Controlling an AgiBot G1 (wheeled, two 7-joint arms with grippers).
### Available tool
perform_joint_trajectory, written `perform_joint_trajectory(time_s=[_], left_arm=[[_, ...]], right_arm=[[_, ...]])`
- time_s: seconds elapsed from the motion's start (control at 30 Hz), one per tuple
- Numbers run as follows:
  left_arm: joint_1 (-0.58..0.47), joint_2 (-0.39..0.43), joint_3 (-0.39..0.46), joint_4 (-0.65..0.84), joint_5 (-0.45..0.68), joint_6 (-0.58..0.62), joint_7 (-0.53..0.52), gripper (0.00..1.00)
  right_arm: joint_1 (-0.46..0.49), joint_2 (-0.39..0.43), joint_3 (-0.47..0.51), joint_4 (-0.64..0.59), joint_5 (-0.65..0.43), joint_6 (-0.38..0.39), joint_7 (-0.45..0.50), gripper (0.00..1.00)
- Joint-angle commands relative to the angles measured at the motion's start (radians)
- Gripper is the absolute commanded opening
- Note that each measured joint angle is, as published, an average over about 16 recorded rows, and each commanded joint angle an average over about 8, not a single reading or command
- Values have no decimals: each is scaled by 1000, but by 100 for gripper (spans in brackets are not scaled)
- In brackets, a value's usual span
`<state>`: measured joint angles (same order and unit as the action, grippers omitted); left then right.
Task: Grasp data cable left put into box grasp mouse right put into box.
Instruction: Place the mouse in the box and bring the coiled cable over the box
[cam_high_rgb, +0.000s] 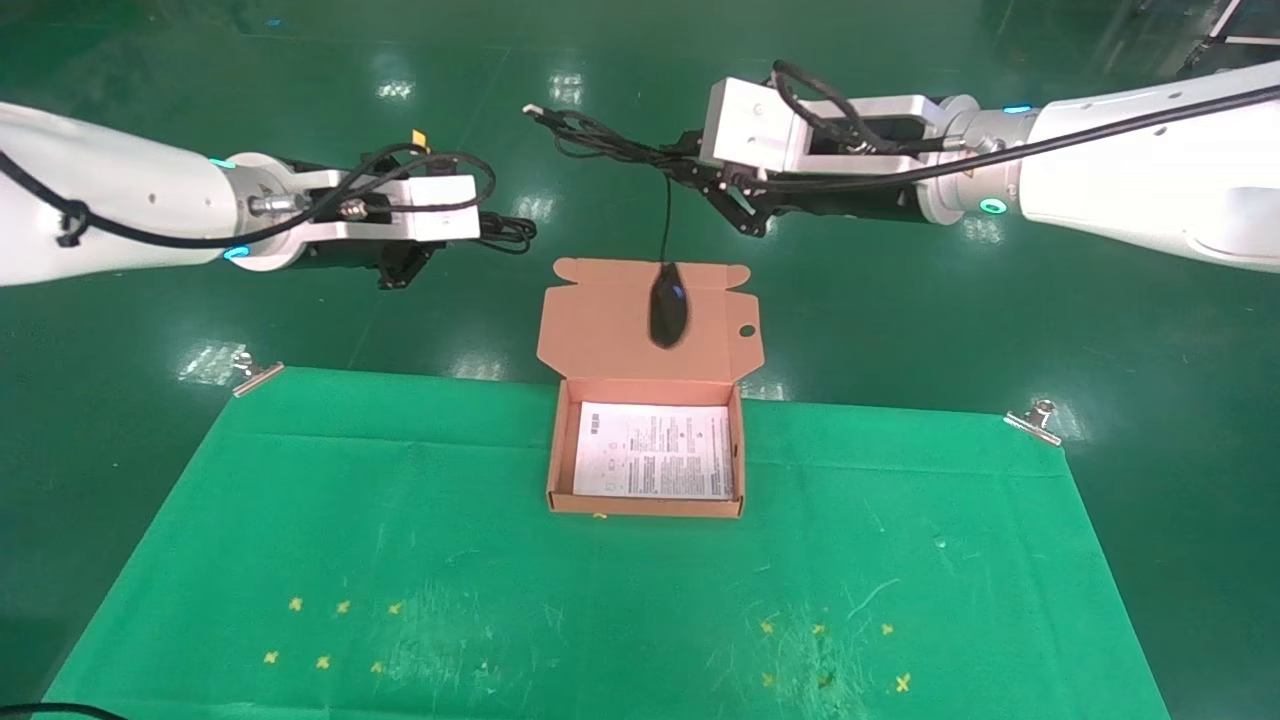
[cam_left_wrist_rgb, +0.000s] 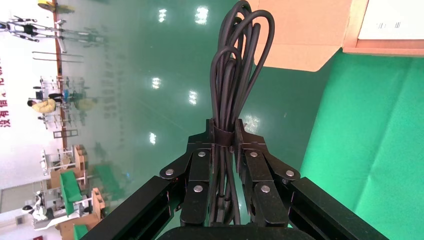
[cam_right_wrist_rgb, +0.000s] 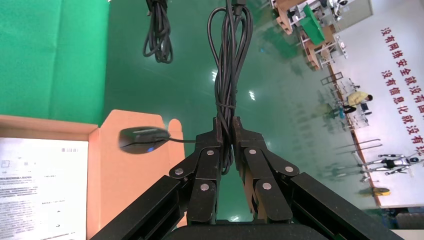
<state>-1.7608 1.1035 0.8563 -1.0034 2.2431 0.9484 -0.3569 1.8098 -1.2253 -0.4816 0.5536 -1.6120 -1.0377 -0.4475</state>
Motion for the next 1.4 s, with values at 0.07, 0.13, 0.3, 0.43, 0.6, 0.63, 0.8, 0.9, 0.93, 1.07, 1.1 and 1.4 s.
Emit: perform_joint_trajectory(time_s=[0.07,0.13,0.3,0.43,0.6,0.63,0.8,0.9,0.93,1.07,1.1,1.4], left_arm=[[0,-1,0,-2,5,-1,-4,0],[3,-5,1,-6,8,3,-7,0],[15,-16,3,-20,14,14,-26,0],[29,-26,4,-35,18,29,-46,0],[45,-42,8,-61,30,54,-76,0],[47,-46,9,-68,33,60,-83,0],[58,-63,13,-102,51,92,-119,0],[64,-77,14,-124,61,114,-142,0],[66,-82,15,-132,65,122,-150,0],[72,-101,17,-162,79,154,-181,0],[73,-105,18,-170,82,162,-187,0],[82,-120,21,-219,100,198,-228,0]], right_arm=[[3,-7,-1,-7,0,2,-4,0],[0,-14,-4,-11,-4,6,-6,0],[-9,-26,-10,-27,-11,12,-14,0],[-21,-31,-15,-46,-15,12,-20,0],[-38,-40,-21,-69,-20,13,-27,0],[-41,-43,-23,-73,-21,13,-28,0],[-54,-63,-29,-96,-26,20,-31,0],[-62,-79,-33,-116,-29,30,-34,0],[-64,-84,-35,-124,-30,34,-35,0],[-72,-105,-41,-157,-33,53,-43,0],[-75,-109,-43,-164,-33,57,-46,0],[-102,-128,-68,-196,-3,64,-68,0]])
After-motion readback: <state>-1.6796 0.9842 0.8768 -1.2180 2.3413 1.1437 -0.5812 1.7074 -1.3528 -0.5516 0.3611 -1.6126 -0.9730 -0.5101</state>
